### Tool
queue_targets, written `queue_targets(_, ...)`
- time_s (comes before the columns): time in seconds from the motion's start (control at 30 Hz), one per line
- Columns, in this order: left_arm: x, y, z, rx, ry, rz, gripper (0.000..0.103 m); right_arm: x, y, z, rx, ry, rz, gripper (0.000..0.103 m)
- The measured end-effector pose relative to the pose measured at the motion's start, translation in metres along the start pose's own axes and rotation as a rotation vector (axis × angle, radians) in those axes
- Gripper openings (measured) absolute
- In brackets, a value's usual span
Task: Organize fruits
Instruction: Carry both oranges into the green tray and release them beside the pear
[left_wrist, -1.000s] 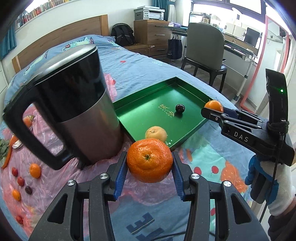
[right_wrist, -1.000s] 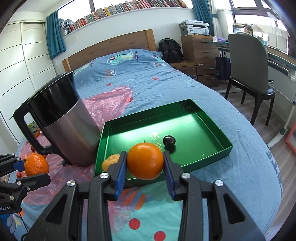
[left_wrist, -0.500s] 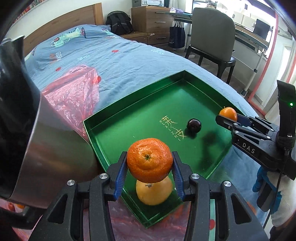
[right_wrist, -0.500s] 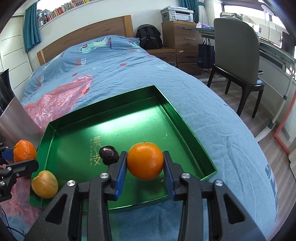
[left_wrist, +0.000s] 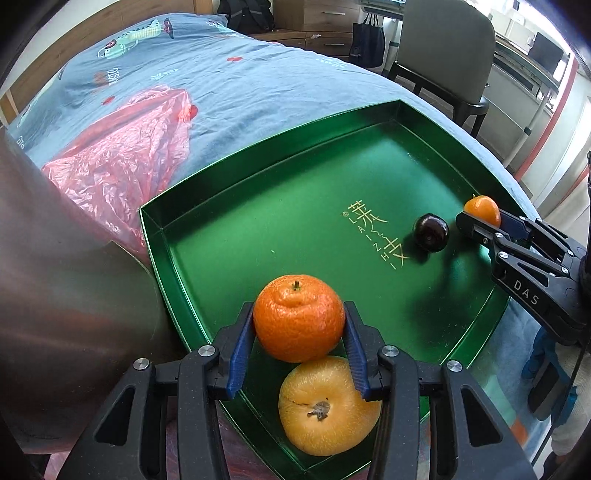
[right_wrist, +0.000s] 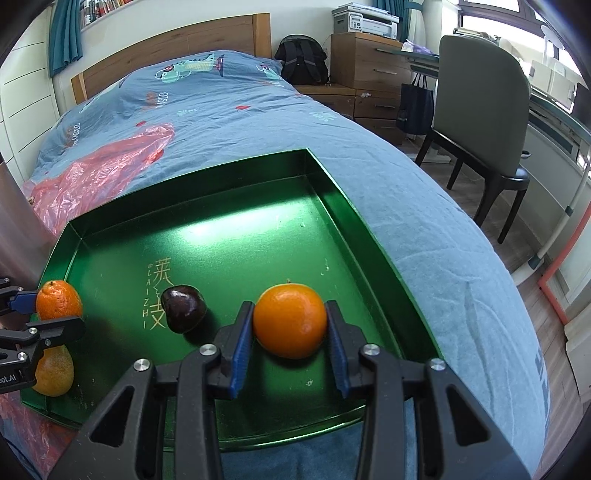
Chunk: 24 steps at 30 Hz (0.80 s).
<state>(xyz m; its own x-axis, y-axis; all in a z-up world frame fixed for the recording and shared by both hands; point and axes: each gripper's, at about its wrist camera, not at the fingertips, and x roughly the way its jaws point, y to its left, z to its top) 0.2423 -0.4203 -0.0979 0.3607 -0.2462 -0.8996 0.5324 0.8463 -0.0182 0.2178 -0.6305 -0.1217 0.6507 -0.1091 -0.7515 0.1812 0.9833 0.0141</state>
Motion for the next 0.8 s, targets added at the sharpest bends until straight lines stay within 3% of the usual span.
queue_targets(0.4, 0.005, -0.006, 0.002, 0.022, 0.030, 0.024, 0.041, -0.003, 0.001, -0.001, -0.008, 0.016, -0.004, 0.029)
queue_targets(0.47, 0.004, -0.007, 0.002, 0.022, 0.036, 0.026, 0.041, -0.004, 0.001, 0.000, -0.011, 0.022, -0.004, 0.031)
queue_targets(0.53, 0.002, -0.008, 0.002, 0.027, 0.034, 0.035, 0.041, -0.007, 0.002, 0.000, -0.014, 0.022, -0.005, 0.042)
queue_targets(0.8, -0.028, -0.011, -0.004, 0.046, -0.041, 0.051, 0.043, -0.038, 0.002, 0.003, 0.008, -0.040, 0.022, 0.050)
